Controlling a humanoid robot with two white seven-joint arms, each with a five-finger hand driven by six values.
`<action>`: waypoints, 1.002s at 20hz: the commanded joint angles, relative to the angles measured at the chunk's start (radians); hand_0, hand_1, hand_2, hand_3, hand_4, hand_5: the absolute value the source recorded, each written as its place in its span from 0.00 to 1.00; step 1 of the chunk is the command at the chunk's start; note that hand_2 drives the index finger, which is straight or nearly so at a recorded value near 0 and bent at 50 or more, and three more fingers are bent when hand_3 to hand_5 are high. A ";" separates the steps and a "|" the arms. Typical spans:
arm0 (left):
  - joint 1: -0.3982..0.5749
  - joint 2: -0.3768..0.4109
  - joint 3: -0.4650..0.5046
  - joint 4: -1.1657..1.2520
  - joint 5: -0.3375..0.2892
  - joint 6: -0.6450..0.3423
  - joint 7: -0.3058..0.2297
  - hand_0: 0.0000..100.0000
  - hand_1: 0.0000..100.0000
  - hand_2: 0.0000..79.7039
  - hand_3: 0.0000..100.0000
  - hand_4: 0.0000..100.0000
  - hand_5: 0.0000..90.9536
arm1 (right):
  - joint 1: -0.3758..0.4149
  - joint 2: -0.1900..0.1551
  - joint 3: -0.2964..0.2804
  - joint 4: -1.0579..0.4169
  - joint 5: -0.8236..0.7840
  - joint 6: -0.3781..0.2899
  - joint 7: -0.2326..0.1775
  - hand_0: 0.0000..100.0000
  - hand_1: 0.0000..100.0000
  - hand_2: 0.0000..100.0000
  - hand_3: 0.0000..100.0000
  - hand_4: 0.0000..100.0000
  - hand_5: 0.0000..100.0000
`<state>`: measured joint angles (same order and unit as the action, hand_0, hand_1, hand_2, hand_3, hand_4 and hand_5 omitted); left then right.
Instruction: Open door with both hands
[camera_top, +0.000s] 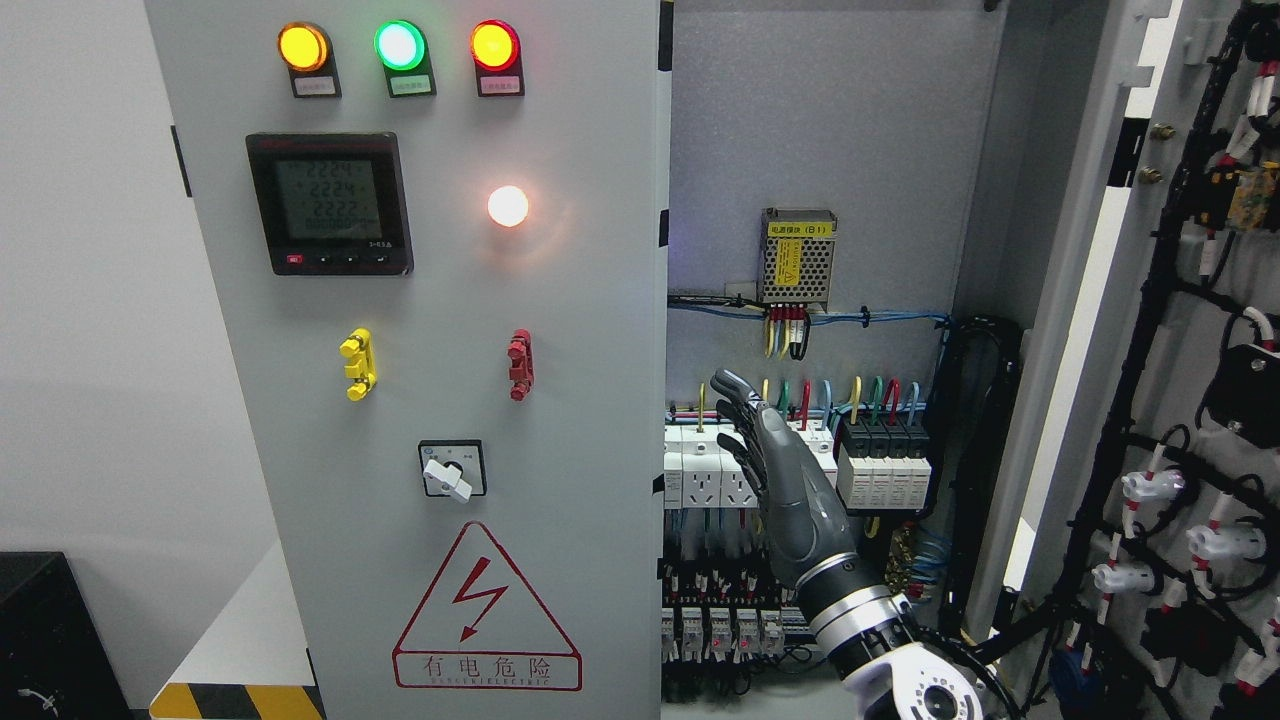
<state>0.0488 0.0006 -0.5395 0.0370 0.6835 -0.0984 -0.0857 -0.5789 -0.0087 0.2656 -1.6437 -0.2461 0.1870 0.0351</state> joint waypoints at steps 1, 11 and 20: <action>0.000 0.012 -0.002 0.000 -0.007 -0.001 -0.003 0.00 0.00 0.00 0.00 0.00 0.00 | -0.029 -0.028 0.003 0.053 -0.077 0.000 0.000 0.00 0.00 0.00 0.00 0.00 0.00; 0.000 0.009 0.000 0.000 -0.010 0.000 -0.002 0.00 0.00 0.00 0.00 0.00 0.00 | -0.038 -0.067 0.001 0.070 -0.101 0.000 0.085 0.00 0.00 0.00 0.00 0.00 0.00; 0.000 0.007 0.001 0.001 -0.010 0.000 0.006 0.00 0.00 0.00 0.00 0.00 0.00 | -0.073 -0.100 0.006 0.113 -0.192 0.043 0.086 0.00 0.00 0.00 0.00 0.00 0.00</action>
<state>0.0489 0.0001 -0.5396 0.0371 0.6729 -0.1012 -0.0865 -0.6381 -0.0717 0.2680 -1.5678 -0.3839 0.2010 0.1207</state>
